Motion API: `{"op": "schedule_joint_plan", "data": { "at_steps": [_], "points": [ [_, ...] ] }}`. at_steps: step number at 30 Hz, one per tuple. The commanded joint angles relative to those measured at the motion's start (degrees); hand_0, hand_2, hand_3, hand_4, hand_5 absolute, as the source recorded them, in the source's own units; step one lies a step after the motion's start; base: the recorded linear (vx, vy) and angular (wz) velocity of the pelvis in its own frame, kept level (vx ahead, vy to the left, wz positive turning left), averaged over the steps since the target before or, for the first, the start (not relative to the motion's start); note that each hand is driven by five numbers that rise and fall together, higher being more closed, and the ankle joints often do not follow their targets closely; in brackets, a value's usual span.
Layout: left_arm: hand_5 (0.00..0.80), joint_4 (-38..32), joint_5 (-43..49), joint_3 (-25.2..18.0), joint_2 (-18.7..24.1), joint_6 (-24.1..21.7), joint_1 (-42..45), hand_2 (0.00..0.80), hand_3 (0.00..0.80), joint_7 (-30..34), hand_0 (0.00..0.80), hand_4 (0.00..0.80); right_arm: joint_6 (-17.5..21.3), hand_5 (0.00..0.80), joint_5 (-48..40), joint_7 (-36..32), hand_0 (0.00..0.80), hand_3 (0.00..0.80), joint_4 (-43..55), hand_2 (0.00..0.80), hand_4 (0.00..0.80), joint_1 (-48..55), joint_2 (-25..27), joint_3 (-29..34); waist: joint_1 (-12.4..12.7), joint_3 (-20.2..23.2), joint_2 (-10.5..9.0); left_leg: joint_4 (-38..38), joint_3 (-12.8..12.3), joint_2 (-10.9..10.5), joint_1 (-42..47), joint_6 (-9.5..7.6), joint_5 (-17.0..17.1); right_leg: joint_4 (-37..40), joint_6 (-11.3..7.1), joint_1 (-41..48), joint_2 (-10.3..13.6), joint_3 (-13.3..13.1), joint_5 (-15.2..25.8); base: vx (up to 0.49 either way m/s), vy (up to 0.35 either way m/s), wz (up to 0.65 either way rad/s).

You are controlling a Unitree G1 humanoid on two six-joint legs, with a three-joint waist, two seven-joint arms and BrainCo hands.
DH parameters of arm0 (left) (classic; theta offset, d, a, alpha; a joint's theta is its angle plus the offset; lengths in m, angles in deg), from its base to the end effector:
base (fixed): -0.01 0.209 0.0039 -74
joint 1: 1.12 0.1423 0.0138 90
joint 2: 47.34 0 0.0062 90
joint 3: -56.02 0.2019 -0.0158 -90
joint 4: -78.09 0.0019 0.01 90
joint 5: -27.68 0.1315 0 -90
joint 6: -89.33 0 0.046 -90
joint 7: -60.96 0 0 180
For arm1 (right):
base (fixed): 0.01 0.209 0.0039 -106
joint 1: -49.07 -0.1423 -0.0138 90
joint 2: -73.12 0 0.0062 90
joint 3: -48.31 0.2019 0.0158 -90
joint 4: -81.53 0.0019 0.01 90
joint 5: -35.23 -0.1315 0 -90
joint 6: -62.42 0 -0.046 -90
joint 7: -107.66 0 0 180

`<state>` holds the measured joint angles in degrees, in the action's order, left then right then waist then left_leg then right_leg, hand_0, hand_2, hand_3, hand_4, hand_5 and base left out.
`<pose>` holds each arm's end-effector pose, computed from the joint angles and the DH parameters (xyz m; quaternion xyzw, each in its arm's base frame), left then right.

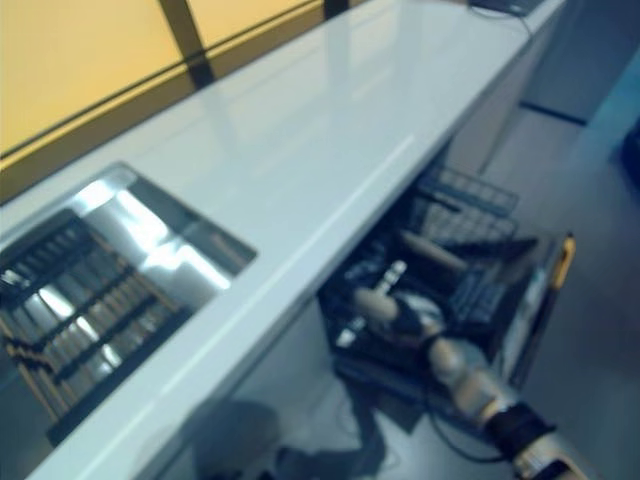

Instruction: Take plates into dishwasher

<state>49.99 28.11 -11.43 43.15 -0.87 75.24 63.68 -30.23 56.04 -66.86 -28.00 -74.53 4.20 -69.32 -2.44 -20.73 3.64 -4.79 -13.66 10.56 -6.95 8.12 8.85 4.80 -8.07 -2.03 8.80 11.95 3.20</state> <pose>0.1750 0.2095 -0.0915 0.2395 0.4228 -0.1173 0.8661 0.3003 -0.2075 0.1050 -0.5505 -0.0865 0.0752 0.8269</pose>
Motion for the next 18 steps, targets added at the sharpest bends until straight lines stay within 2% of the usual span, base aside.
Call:
{"op": "schedule_joint_plan", "data": {
  "at_steps": [1,18],
  "points": [
    [0.0,1.6,0.2,3.0,0.5,0.4,-4.6,0.0,0.0,0.3,0.0,0.0,0.1,0.8,-0.1,1.7,0.8,0.8,-1.8,0.8,0.8,-5.3,-1.8,-1.2,1.0,-0.7,-1.18,-0.2,3.3,-4.3,-2.6,-3.27,-1.3,-5.5,2.6,-5.1,-1.8,2.3,-1.0,0.0,0.0,0.0],
    [0.0,2.4,0.8,2.7,-0.2,0.3,-5.3,0.0,0.0,0.4,0.0,0.0,-1.9,0.8,-5.2,-3.3,0.8,0.8,-4.0,0.8,0.8,-2.5,-7.7,-2.9,1.1,-0.7,-1.33,-0.2,3.3,-4.4,-2.3,-3.24,-1.2,-5.4,2.57,-4.9,-1.5,2.8,-0.6,-0.002,0.002,0.02]
  ]
}}
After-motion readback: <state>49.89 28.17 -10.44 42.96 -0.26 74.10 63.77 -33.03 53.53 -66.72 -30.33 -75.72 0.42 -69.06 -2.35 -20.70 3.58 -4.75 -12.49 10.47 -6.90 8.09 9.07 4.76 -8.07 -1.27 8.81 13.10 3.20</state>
